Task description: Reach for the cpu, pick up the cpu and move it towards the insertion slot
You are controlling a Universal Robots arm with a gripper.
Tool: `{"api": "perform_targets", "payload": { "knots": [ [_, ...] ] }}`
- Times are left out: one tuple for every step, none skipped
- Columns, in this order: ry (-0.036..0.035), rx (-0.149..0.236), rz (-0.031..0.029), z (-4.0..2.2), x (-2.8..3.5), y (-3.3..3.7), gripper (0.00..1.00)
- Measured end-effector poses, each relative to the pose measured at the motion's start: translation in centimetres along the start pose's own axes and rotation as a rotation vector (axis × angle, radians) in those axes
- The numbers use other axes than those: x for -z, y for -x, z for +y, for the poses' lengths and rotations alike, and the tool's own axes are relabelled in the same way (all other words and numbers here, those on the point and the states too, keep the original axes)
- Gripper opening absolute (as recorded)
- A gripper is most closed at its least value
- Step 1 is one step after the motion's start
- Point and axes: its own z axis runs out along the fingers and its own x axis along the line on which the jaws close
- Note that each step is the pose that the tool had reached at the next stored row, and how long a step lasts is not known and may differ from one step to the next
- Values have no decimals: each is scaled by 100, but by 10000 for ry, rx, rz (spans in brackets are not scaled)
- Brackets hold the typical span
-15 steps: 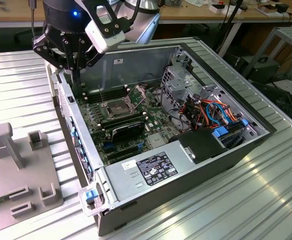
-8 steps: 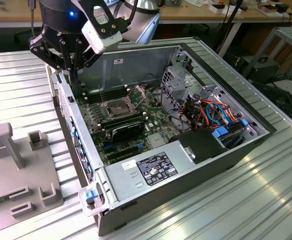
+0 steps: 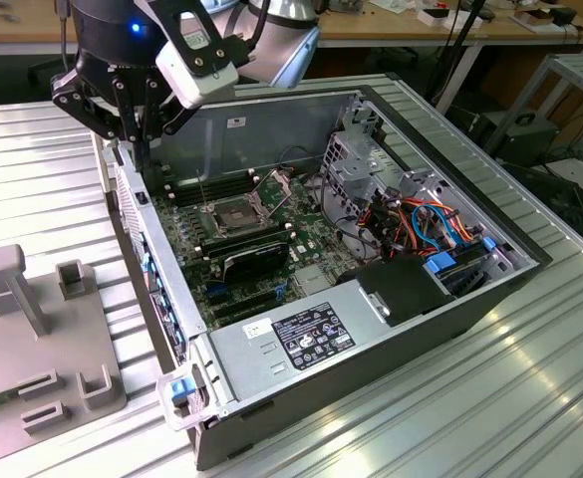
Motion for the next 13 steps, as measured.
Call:
{"api": "perform_targets", "payload": {
  "knots": [
    [0, 0, 1, -1, -1, -9, 11],
    [0, 0, 1, -1, -1, -14, 11],
    [0, 0, 2, -2, -1, -20, 11],
    [1, -1, 2, -2, -2, -25, 11],
    [1, 0, 4, -2, -2, -31, 11],
    [0, -1, 5, -3, -2, -37, 11],
    [-1, -1, 5, -3, -2, -42, 11],
    [0, -1, 5, -4, -3, -51, 11],
    [0, -1, 6, -4, -3, -57, 11],
    [0, -1, 7, -5, -4, -64, 11],
    [0, -1, 8, -6, -4, -73, 11],
    [0, -1, 8, -6, -5, -79, 11],
    [0, -1, 9, -7, -5, -85, 11]
  ]
}}
